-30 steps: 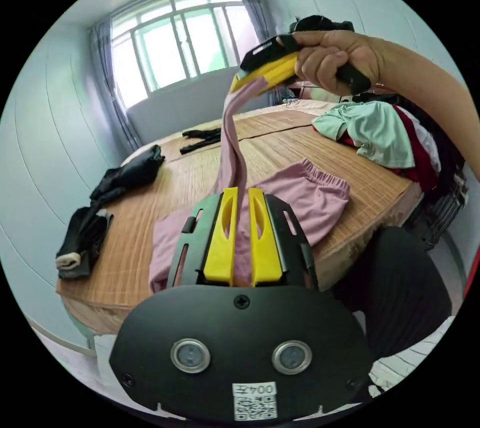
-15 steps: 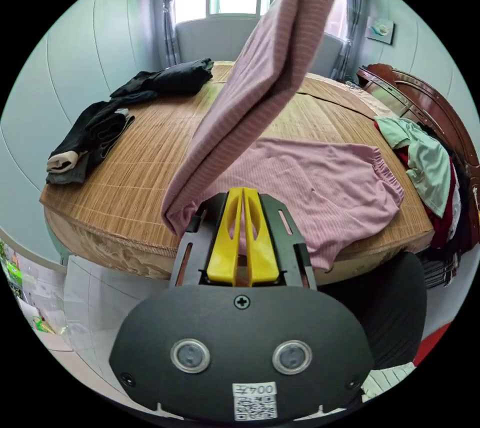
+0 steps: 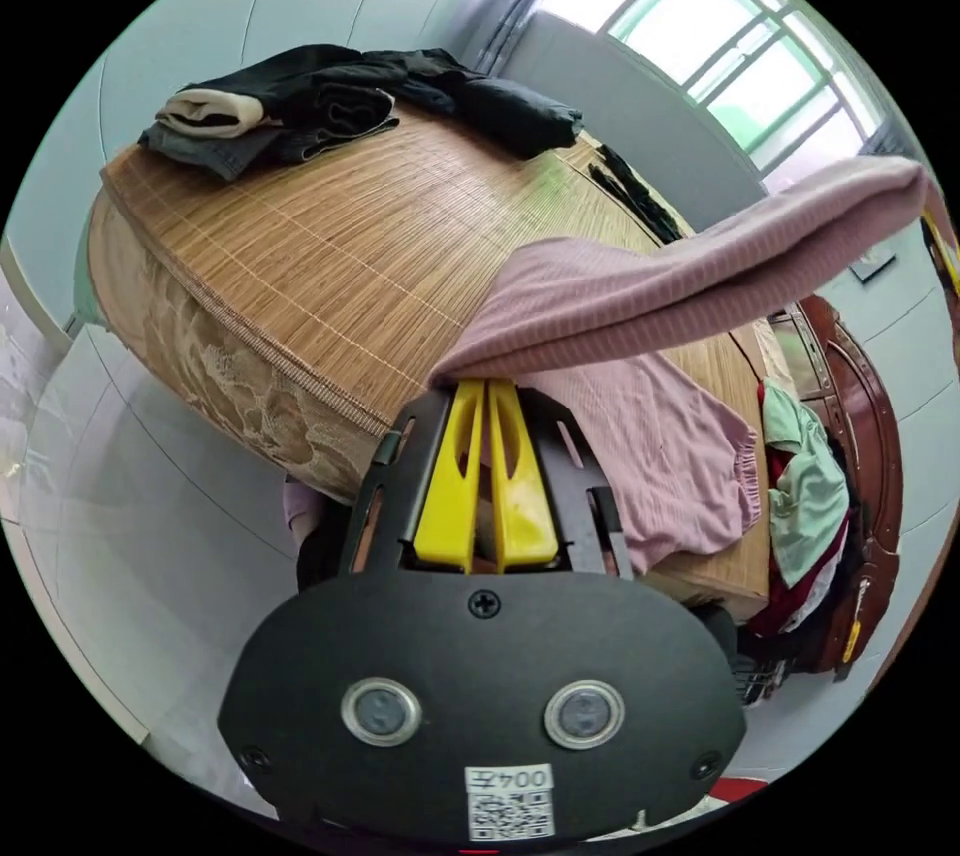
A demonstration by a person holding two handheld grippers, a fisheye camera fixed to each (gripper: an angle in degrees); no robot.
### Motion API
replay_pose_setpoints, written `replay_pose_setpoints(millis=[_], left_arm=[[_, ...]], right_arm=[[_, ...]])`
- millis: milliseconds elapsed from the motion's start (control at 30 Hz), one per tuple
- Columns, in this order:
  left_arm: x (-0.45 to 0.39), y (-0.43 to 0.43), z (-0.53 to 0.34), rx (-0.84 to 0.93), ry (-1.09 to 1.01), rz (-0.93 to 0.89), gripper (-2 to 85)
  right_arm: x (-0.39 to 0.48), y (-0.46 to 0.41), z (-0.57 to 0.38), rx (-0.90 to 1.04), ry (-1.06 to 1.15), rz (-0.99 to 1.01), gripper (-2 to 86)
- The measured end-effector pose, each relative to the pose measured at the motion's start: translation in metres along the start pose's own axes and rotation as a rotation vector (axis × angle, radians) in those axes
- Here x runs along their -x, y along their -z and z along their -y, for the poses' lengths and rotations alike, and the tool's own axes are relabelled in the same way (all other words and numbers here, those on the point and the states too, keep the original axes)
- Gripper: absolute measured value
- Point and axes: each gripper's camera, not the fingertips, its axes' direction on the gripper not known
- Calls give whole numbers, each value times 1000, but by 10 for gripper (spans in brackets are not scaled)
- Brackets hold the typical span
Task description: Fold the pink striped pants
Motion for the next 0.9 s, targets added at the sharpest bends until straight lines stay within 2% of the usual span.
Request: replay_pose_setpoints(millis=[100,133,233,400,500,600,700,767,900], left_arm=[[-49,12,-24,-105,-196,85,3],[-74,8,-29,-119,-312,116,3],[-121,-9,-27,-148,-472,237,5],[-138,-56,7,35,-414,376,5],[-149,-59,10,7,-386,466,2],[-162,-61,3,-4,-335,467,1],[-187,-72,-10,29,-396,505,2],[-207,-79,-24,15,-514,577,2],[-258,-105,-89,-118,-991,909,5]], right_arm=[[11,-3,8,8,24,-2,48],[14,-5,10,12,29,-3,48],[27,-12,14,29,59,4,48],[40,-14,16,54,109,6,48],[30,-8,19,59,119,-17,48],[2,5,22,61,101,-45,48],[-47,23,16,82,60,-90,48],[-85,38,6,88,19,-122,47],[-205,63,-32,130,-173,-121,48]])
